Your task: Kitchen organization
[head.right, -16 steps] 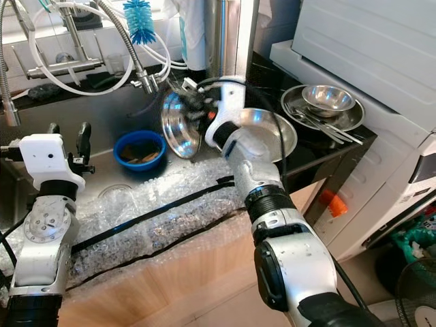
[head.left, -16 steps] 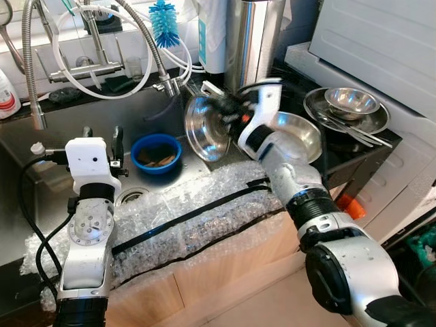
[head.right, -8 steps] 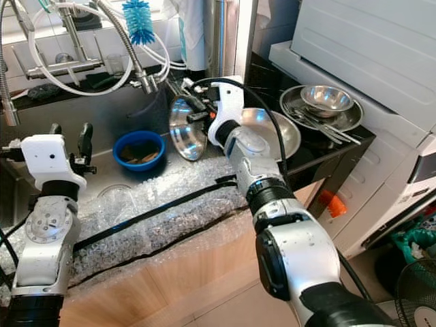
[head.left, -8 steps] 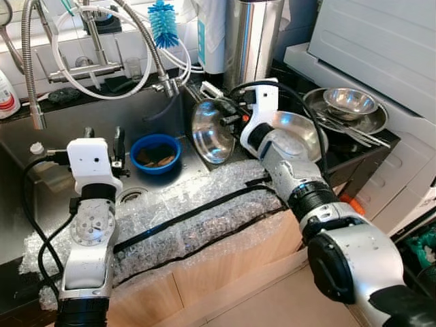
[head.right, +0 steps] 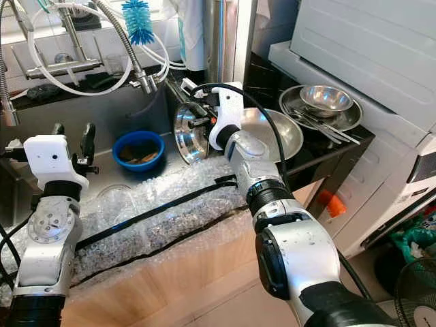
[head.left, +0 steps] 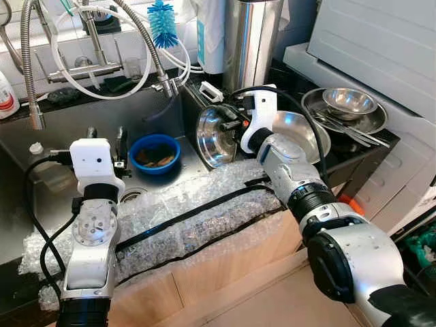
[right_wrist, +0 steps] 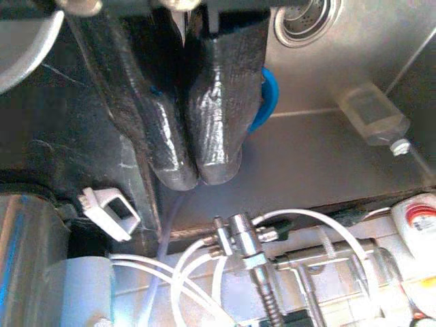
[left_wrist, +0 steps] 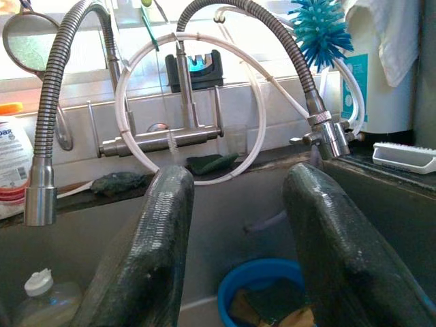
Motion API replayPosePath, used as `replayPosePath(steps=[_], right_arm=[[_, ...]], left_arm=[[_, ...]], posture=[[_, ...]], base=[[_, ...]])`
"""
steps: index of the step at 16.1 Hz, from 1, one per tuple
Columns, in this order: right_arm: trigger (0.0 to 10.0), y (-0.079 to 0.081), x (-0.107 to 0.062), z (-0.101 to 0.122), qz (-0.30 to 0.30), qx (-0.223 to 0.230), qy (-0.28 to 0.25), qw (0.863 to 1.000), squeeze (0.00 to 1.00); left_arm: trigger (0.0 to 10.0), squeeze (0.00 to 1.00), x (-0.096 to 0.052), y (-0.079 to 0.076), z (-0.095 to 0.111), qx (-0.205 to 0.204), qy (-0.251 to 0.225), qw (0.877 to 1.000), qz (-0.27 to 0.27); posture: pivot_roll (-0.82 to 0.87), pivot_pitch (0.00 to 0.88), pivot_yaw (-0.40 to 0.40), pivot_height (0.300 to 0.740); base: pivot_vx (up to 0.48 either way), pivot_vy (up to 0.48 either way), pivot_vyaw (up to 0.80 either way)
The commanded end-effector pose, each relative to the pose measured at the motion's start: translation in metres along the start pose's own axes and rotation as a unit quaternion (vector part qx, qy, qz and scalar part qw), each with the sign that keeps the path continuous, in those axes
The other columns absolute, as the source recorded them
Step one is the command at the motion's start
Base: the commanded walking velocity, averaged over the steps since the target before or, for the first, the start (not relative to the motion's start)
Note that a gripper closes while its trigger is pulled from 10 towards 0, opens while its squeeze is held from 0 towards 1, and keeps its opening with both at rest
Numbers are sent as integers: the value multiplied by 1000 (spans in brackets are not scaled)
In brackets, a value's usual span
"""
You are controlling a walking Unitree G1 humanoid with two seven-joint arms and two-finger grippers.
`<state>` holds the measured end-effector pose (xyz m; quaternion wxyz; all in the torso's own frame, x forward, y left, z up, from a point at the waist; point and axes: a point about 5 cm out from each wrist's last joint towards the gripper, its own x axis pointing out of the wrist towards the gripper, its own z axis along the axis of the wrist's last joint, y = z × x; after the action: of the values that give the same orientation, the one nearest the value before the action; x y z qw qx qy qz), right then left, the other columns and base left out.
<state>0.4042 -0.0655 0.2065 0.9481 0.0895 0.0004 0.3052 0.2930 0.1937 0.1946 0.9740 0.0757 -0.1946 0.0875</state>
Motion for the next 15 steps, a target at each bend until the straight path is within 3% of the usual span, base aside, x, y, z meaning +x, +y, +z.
replayPosePath(steps=[1,15], right_arm=[[10000,8,6,11,24,-10,-15,1000,0],[10000,16,4,-22,48,-66,84,993,0]], left_arm=[[10000,0,0,-1,-2,-1,2,1000,1],[10000,0,-5,-1,-5,-3,13,1000,7]], posture=[[-23,0,-32,740],[-12,0,-45,740]], base=[[0,0,0],[0,0,0]])
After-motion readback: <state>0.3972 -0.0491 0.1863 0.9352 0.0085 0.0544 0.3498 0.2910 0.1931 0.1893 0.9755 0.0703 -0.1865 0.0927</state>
